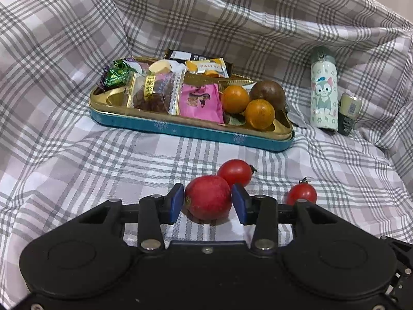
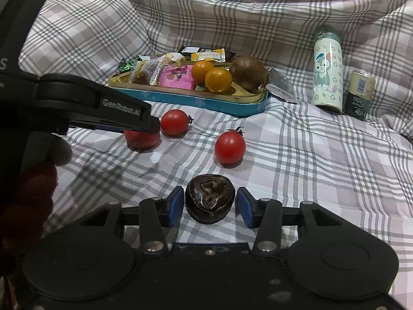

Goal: Organize fruits
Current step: 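Close the right tool on the dark plum while the left tool grasps the red radish, then carry the dark plum and red radish over the steel tray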

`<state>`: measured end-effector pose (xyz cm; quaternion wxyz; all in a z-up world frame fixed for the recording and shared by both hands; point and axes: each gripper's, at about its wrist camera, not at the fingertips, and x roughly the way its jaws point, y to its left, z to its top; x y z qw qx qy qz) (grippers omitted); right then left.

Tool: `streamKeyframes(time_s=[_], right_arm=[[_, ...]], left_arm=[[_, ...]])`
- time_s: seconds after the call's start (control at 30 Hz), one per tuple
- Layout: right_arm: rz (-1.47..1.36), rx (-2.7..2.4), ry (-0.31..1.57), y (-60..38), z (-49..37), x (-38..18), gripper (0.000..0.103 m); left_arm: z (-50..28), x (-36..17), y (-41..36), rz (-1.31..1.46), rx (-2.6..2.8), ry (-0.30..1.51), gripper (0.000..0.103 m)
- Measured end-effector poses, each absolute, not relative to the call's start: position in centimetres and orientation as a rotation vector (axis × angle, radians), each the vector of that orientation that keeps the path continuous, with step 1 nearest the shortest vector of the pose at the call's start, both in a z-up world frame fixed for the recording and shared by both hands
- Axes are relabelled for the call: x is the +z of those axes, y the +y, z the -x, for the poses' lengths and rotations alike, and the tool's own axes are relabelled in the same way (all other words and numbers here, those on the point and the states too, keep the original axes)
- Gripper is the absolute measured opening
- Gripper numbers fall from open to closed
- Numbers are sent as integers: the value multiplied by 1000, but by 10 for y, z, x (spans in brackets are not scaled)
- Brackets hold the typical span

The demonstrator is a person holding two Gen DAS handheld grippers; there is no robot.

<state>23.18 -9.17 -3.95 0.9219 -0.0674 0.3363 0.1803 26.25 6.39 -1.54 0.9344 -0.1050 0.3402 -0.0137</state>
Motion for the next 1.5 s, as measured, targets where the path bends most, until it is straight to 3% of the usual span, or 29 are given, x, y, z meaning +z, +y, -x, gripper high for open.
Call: streamKeyframes(time_s=[1.5], right_arm=[[28, 289, 690, -117, -240, -29, 43]], left_arm=[[-252, -8, 49, 188, -93, 650, 50]])
